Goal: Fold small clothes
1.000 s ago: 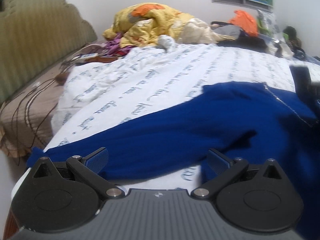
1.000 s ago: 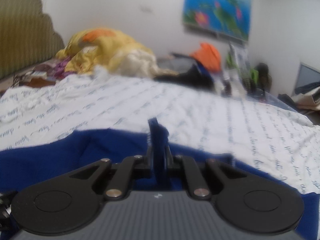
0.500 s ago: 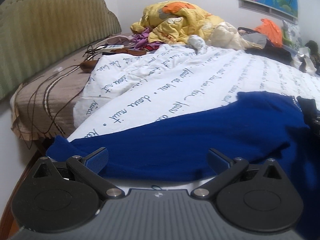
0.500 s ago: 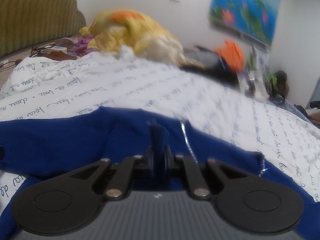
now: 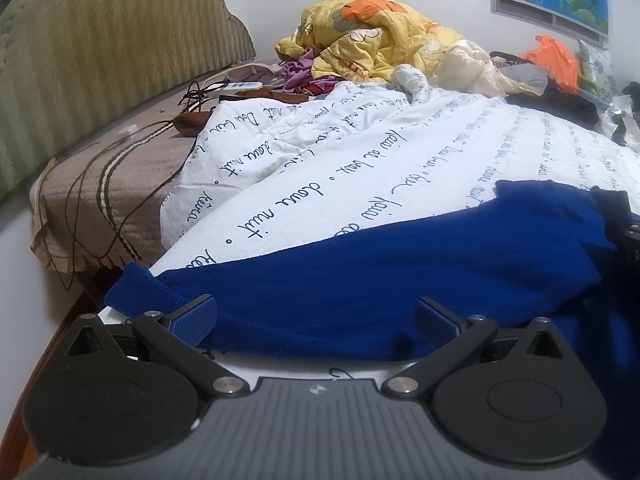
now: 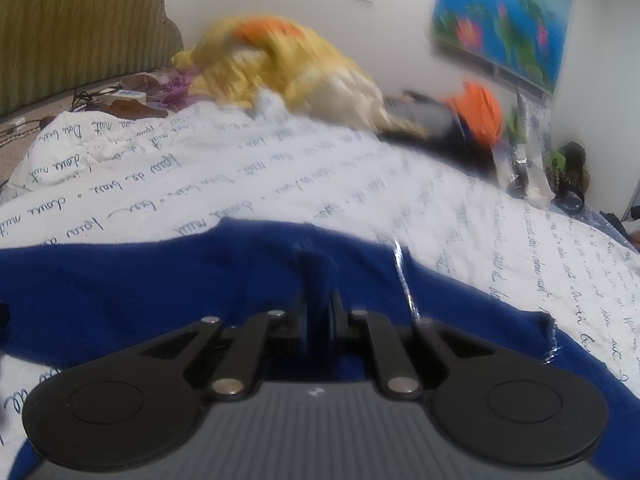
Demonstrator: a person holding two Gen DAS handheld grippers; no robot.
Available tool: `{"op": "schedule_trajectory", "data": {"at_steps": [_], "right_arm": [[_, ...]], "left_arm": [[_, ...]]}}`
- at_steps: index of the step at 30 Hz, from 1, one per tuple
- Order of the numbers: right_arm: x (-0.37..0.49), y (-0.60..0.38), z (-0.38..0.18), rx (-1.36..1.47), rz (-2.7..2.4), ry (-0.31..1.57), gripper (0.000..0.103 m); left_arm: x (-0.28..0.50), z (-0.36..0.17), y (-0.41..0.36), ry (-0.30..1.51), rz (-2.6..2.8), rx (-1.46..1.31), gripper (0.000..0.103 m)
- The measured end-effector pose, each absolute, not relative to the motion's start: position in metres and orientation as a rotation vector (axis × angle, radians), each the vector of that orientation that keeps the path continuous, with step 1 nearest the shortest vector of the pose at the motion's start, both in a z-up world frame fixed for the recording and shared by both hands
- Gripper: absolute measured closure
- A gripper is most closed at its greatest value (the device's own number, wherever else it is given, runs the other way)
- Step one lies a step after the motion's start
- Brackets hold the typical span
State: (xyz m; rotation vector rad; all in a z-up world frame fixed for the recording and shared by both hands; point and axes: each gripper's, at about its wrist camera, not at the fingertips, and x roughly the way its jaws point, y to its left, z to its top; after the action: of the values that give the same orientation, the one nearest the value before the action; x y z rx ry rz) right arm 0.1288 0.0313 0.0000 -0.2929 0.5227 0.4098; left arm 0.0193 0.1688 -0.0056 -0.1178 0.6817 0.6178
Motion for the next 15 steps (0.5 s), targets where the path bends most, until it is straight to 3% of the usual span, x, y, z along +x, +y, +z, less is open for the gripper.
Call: {"op": "schedule_trajectory", "data": {"at_steps": [6, 9, 12, 13, 15], "right_arm": [[0.145, 0.029, -0.010, -0.235, 0.414, 0.608, 0.093], [0.150, 0.027, -0.014, -0.218, 0.438, 0.660, 0.086], [0.145, 0.028, -0.011, -0.222, 0.435, 0.650, 0.050], [0.141, 0.027, -0.008, -0.225, 0.423, 0.628, 0.030], [0.134, 0.027, -0.004, -0.247, 0.428, 0.587, 0.025]], "left_arm": [[0.019, -0.005, 0.170, 0.682, 0.621, -0.117, 0.000], [0.019, -0.006, 0.172, 0.683, 0.626, -0.120, 0.000], [0.017, -0.005, 0.175, 0.681, 0.632, -0.125, 0.000], [0.016, -0.006, 0.176, 0.683, 0.633, -0.126, 0.000], [0.015, -0.006, 0.177, 0.685, 0.638, -0.128, 0.000]]}}
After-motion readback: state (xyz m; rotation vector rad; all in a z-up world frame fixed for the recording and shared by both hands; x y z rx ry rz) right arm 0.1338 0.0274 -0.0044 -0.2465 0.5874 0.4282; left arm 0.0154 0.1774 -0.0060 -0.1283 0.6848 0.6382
